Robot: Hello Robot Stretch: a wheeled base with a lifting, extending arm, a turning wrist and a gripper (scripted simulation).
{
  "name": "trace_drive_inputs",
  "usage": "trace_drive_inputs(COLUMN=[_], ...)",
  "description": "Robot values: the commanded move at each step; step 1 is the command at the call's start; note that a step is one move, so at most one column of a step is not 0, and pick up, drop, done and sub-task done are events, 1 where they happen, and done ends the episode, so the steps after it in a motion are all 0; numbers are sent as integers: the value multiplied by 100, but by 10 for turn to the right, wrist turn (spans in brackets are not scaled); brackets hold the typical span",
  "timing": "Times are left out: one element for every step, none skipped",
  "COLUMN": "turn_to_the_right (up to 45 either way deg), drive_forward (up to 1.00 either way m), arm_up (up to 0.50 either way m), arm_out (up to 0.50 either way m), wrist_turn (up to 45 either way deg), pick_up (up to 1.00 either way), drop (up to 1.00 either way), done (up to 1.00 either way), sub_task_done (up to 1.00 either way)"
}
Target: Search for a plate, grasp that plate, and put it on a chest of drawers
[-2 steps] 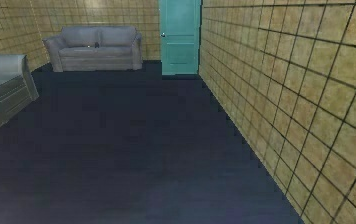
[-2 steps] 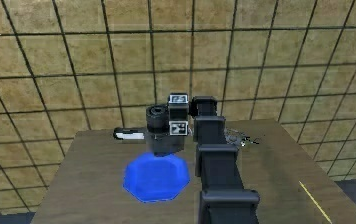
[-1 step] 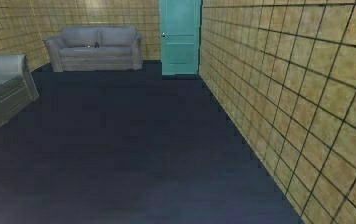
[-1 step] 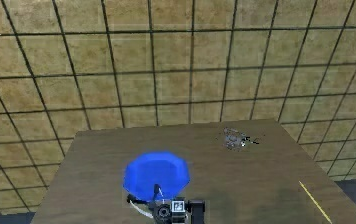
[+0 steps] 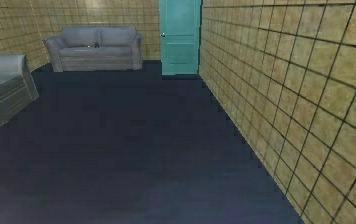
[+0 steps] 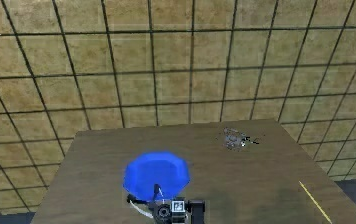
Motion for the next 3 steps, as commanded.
trace_drive_inputs(turn_to_the_right=[0,0,0], drive_forward=[0,0,0], arm_up=[10,24,0], arm_out=[0,0,0], wrist_turn=[0,0,-450], pick_up=[0,0,0], drop=[0,0,0], done=[0,0,0], sub_task_done=[0,0,0])
